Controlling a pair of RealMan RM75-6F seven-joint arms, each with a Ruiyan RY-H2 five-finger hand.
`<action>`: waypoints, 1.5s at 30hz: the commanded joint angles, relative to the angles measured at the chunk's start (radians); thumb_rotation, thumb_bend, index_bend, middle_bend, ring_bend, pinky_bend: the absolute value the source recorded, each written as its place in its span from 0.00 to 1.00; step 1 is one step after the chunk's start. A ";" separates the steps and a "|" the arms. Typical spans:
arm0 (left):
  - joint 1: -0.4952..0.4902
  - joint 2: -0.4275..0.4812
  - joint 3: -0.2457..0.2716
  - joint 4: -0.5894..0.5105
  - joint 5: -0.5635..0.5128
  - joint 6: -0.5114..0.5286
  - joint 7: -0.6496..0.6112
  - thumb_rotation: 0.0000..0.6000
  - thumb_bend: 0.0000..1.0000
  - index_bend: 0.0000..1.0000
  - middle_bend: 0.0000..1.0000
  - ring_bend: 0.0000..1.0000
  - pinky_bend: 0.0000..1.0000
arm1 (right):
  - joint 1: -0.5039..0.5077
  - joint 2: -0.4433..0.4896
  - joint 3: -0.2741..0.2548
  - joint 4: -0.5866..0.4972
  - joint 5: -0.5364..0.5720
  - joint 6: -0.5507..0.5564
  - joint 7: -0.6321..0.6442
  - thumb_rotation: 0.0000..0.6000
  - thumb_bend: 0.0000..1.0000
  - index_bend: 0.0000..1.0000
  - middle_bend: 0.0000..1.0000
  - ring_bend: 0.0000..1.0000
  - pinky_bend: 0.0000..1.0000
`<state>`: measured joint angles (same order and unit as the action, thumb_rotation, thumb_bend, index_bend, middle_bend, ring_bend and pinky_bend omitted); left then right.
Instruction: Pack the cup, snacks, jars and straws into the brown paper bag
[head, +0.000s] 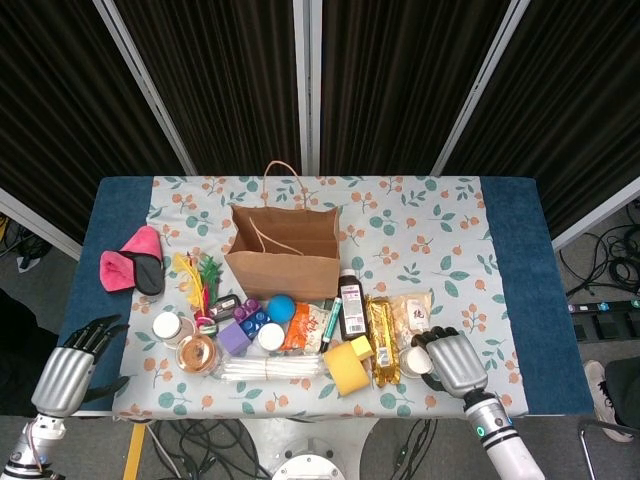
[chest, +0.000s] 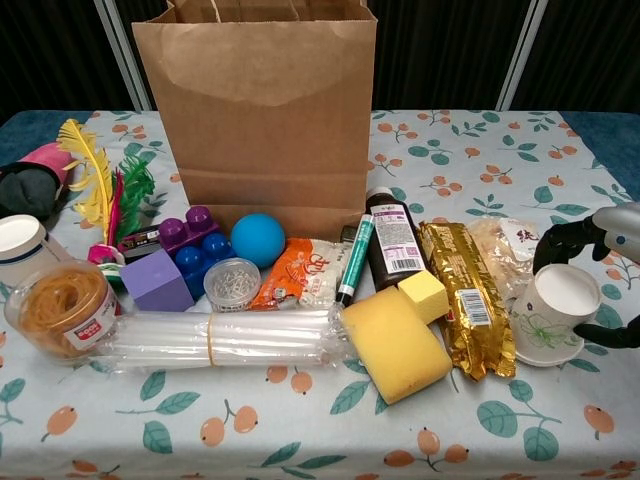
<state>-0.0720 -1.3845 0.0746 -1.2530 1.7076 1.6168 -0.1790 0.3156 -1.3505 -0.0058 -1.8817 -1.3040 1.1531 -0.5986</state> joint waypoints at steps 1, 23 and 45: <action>0.000 0.000 0.000 0.001 0.001 0.002 0.000 1.00 0.13 0.27 0.26 0.19 0.30 | -0.003 0.019 0.011 -0.034 -0.033 0.035 0.020 1.00 0.21 0.51 0.44 0.31 0.36; 0.003 0.002 0.001 0.005 -0.007 -0.005 -0.004 1.00 0.13 0.27 0.26 0.19 0.30 | 0.425 0.047 0.574 -0.220 0.290 0.094 -0.076 1.00 0.21 0.52 0.43 0.31 0.36; 0.004 0.003 -0.003 0.004 -0.011 -0.004 -0.013 1.00 0.13 0.27 0.26 0.19 0.30 | 0.628 -0.114 0.489 -0.009 0.450 0.028 -0.037 1.00 0.00 0.06 0.12 0.00 0.10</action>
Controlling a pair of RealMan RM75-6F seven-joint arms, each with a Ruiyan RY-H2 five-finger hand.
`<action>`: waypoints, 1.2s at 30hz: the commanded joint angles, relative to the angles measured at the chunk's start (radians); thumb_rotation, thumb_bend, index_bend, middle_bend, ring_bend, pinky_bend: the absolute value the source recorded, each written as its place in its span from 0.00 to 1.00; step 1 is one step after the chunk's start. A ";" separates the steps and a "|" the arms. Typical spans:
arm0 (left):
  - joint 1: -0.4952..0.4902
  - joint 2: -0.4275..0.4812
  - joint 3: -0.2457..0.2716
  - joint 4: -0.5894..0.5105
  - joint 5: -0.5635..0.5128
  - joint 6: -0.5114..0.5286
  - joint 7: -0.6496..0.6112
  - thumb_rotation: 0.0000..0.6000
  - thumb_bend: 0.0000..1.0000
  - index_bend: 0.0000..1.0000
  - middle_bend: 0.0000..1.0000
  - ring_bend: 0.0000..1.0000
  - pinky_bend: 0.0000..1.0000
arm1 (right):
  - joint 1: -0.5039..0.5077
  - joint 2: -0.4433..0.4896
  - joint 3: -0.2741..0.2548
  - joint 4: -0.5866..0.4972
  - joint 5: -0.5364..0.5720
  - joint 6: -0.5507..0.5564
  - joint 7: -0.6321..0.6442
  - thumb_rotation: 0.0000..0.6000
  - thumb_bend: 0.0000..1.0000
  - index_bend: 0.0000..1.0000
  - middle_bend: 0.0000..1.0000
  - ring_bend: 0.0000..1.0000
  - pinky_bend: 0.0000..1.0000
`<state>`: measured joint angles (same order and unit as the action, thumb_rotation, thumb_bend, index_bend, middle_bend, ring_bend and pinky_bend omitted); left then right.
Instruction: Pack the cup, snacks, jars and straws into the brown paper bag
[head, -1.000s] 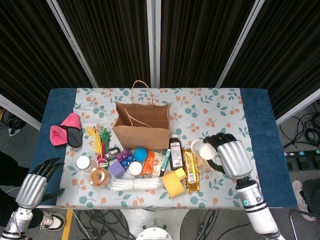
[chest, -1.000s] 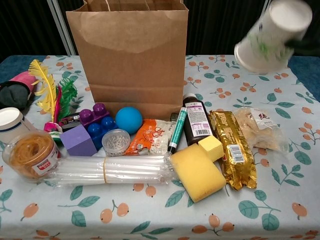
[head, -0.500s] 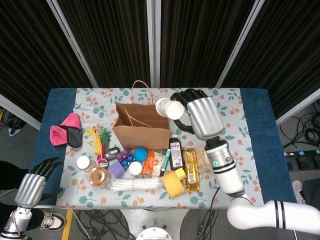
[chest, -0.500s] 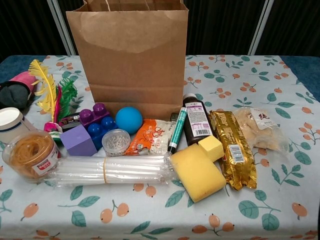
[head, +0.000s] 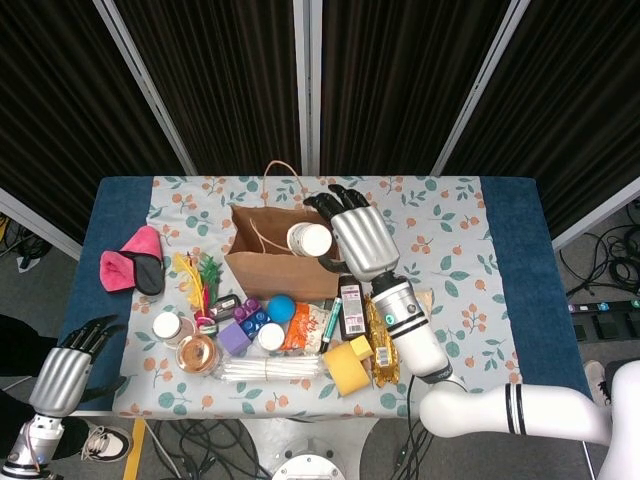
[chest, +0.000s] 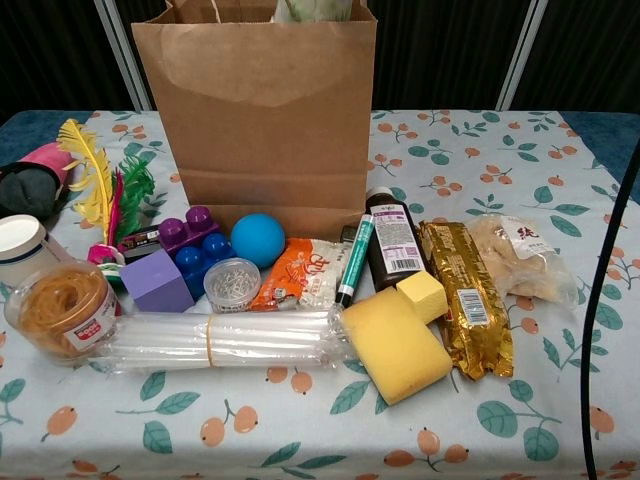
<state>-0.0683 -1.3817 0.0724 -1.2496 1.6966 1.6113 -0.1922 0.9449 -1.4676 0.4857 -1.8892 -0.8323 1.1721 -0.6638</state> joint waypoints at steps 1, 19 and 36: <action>0.002 0.000 -0.001 0.001 -0.001 0.002 0.001 1.00 0.13 0.27 0.26 0.19 0.30 | -0.005 0.006 -0.005 0.000 -0.036 0.015 0.040 1.00 0.00 0.05 0.11 0.00 0.10; 0.006 0.004 0.008 -0.014 0.013 0.010 0.016 1.00 0.13 0.27 0.26 0.19 0.30 | -0.320 0.266 -0.300 -0.072 -0.095 0.024 0.202 1.00 0.00 0.03 0.09 0.00 0.08; 0.008 0.005 0.011 -0.017 0.019 0.014 0.012 1.00 0.13 0.27 0.26 0.19 0.30 | -0.318 0.116 -0.405 0.149 0.003 -0.171 0.246 1.00 0.00 0.00 0.03 0.00 0.02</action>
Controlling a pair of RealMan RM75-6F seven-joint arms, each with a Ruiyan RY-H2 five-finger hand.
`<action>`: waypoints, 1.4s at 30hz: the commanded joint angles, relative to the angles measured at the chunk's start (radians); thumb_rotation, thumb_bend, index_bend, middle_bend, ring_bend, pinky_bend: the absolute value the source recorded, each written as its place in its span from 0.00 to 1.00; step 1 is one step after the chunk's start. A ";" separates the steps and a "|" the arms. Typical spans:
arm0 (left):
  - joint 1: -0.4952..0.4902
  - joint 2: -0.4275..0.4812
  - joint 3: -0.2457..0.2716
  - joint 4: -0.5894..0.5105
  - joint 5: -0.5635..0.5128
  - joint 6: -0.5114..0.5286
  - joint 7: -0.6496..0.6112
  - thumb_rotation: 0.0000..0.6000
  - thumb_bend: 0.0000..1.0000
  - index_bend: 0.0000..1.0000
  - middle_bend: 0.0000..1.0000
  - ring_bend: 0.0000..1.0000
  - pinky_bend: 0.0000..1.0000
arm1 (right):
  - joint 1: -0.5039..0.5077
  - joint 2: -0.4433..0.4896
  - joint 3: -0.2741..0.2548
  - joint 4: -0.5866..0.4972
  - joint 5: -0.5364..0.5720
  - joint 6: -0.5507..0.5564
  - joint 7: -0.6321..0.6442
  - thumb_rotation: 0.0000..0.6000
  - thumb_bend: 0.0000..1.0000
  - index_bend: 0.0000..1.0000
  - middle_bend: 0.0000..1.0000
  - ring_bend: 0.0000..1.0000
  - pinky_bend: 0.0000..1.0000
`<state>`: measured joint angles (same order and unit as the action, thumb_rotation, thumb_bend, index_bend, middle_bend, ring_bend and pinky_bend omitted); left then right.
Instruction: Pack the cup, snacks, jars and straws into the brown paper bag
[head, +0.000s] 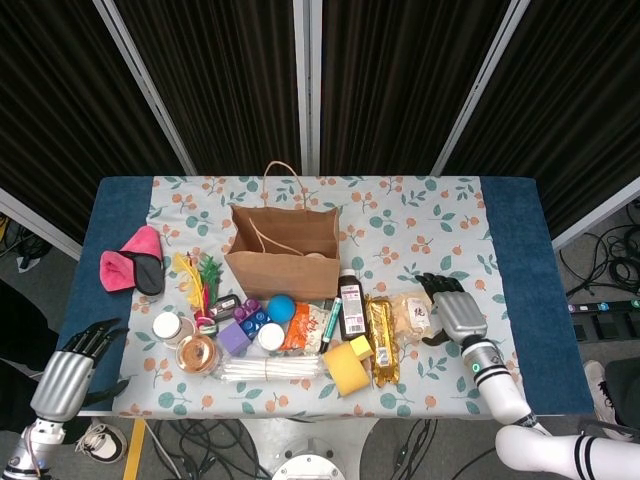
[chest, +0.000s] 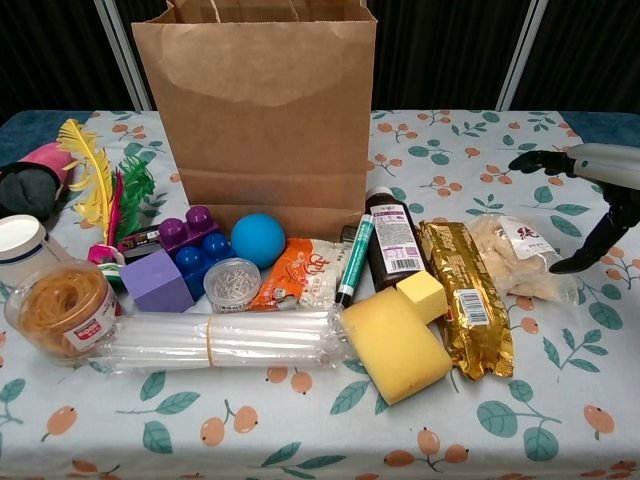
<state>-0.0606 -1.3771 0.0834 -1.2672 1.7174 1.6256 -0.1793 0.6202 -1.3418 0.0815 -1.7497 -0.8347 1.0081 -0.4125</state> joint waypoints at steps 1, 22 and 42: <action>0.001 0.000 -0.001 0.000 -0.003 -0.001 -0.002 1.00 0.13 0.27 0.26 0.19 0.30 | 0.010 -0.015 -0.001 0.015 0.009 -0.010 -0.010 1.00 0.00 0.00 0.03 0.00 0.02; 0.000 0.000 0.000 -0.004 -0.015 -0.020 -0.011 1.00 0.13 0.27 0.26 0.19 0.30 | 0.072 -0.141 -0.016 0.148 0.113 -0.042 -0.100 1.00 0.00 0.08 0.18 0.07 0.10; 0.000 -0.001 0.003 -0.001 -0.011 -0.023 -0.012 1.00 0.13 0.27 0.26 0.19 0.30 | 0.044 0.052 0.145 -0.136 -0.069 0.207 -0.080 1.00 0.15 0.42 0.44 0.33 0.41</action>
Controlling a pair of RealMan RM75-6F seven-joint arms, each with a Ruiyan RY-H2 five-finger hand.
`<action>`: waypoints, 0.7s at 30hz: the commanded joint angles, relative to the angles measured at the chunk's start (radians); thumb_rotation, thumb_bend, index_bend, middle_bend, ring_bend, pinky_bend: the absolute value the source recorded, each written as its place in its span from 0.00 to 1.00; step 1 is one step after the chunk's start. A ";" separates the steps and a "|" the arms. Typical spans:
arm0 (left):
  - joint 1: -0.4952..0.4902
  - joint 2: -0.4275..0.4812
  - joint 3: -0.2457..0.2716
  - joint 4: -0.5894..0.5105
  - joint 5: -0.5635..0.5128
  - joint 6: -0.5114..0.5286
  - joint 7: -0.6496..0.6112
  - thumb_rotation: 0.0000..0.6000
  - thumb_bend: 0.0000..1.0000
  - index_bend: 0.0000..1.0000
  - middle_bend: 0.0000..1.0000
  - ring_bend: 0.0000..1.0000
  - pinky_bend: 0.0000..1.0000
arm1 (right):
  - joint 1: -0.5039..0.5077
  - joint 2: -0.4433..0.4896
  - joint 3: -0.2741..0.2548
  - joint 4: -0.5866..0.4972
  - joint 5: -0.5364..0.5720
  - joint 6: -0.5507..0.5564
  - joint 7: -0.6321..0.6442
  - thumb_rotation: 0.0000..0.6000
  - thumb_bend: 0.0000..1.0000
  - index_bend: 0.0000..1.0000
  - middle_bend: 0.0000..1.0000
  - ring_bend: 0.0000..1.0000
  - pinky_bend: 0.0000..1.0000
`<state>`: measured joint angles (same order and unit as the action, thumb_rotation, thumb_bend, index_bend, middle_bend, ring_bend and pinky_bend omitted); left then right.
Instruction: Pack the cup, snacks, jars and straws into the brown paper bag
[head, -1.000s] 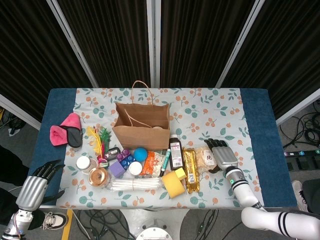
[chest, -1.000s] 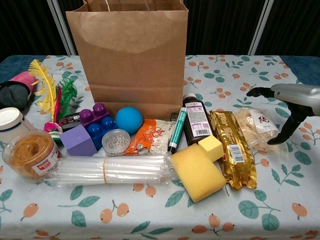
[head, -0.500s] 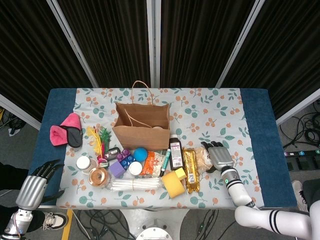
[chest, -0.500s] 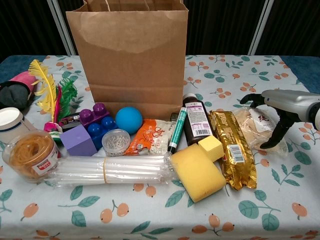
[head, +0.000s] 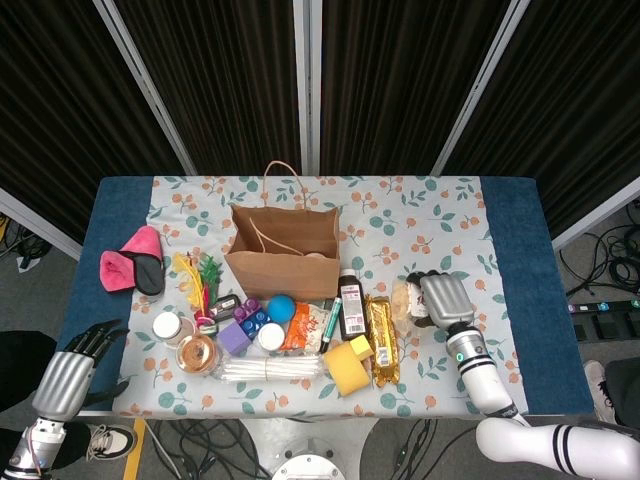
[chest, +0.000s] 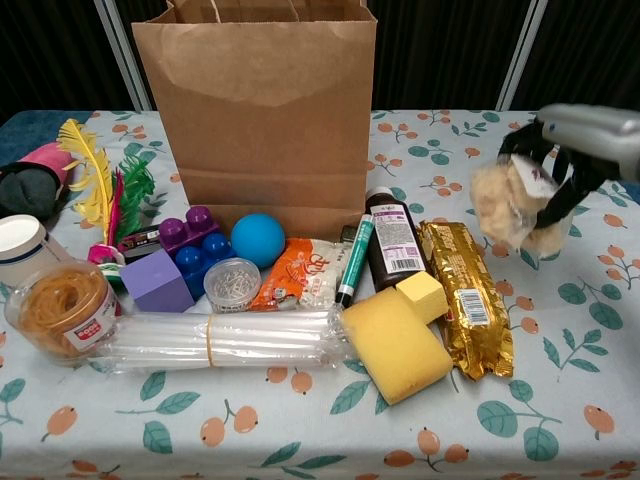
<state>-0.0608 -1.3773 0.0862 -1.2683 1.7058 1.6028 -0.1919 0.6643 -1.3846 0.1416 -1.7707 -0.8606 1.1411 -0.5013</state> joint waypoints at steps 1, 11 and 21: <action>0.000 -0.001 0.000 0.000 0.001 0.000 0.001 1.00 0.13 0.27 0.26 0.19 0.30 | 0.005 0.113 0.109 -0.138 -0.040 0.083 0.010 1.00 0.15 0.42 0.44 0.33 0.41; -0.001 -0.003 0.000 -0.001 -0.001 -0.005 0.006 1.00 0.13 0.27 0.26 0.19 0.30 | 0.143 0.097 0.337 -0.223 0.020 0.134 0.015 1.00 0.15 0.42 0.44 0.33 0.41; 0.001 0.000 -0.003 0.000 -0.007 -0.003 -0.006 1.00 0.13 0.27 0.26 0.19 0.30 | 0.312 -0.106 0.335 -0.027 -0.109 0.217 -0.082 1.00 0.16 0.42 0.44 0.33 0.41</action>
<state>-0.0604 -1.3781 0.0834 -1.2685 1.6993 1.6001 -0.1971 0.9376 -1.4393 0.5015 -1.8584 -0.8977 1.3333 -0.5439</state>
